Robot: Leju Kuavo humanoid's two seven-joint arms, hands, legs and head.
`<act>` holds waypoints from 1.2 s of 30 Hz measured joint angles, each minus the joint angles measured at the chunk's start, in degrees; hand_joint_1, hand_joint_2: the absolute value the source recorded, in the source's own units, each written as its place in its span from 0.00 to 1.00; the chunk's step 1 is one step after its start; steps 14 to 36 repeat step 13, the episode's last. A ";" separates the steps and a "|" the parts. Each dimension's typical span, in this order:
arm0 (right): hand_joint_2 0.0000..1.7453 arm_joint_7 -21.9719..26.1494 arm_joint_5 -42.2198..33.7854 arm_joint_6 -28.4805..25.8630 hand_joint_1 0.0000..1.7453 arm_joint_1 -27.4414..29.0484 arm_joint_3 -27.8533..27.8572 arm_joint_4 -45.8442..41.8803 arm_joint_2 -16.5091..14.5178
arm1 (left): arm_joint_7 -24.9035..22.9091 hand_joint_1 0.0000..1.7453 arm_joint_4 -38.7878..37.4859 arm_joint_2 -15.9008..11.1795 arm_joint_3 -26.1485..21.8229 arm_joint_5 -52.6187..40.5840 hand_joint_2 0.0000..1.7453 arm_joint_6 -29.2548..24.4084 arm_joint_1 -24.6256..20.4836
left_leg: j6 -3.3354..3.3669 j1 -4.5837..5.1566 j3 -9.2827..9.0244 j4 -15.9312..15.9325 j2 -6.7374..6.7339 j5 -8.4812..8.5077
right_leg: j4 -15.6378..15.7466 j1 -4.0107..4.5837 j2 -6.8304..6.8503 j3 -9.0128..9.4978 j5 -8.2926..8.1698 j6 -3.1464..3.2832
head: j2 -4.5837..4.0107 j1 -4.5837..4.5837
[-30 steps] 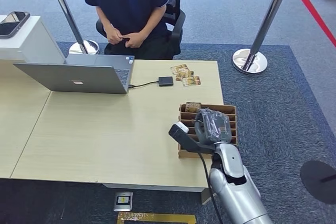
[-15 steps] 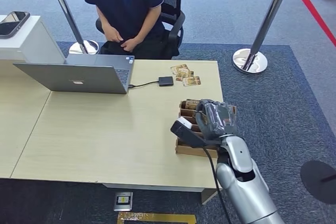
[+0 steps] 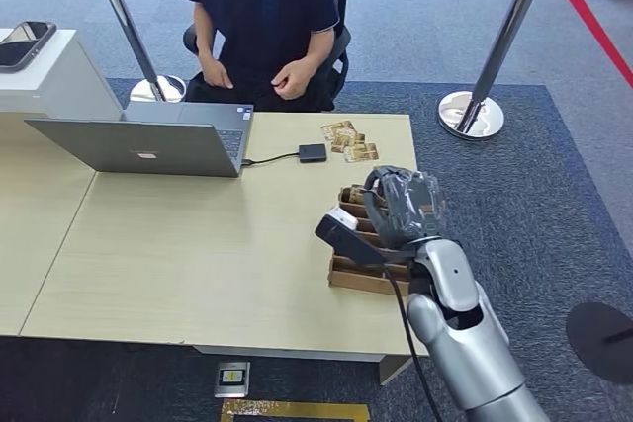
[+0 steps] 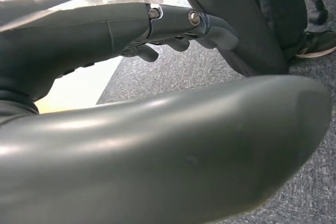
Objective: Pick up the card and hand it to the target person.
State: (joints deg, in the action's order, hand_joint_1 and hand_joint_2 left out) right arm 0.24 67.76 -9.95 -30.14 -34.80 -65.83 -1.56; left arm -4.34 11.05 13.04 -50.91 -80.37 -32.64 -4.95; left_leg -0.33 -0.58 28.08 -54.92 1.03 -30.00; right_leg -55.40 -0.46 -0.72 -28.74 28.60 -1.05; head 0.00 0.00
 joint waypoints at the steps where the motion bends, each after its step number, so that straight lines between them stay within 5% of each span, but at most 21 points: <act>1: 1.00 0.14 -0.45 0.28 0.78 -1.08 -0.21 0.75 -0.49 | 0.02 0.00 0.00 0.03 0.07 -0.07 0.00 0.02 -0.01 | 0.00 0.00 0.00 0.00 -0.01 0.00 | -0.01 0.00 -0.01 0.00 0.00 0.00 | 0.00 0.00; 13: 1.00 0.07 -2.07 -0.10 0.75 -12.76 -2.70 14.73 -7.46 | -0.38 0.00 -0.08 0.10 1.44 -0.96 0.00 0.28 -0.09 | 0.00 -0.01 -0.02 0.04 -0.08 0.04 | 0.00 0.01 -0.04 -0.01 -0.05 0.01 | 0.00 0.00; 36: 1.00 0.07 -2.07 -0.10 0.75 -12.76 -2.70 14.73 -7.46 | -0.38 0.00 -0.08 0.10 1.44 -0.96 0.00 0.28 -0.09 | 0.00 -0.01 -0.02 0.04 -0.08 0.04 | 0.00 0.01 -0.04 -0.01 -0.05 0.01 | 0.00 0.00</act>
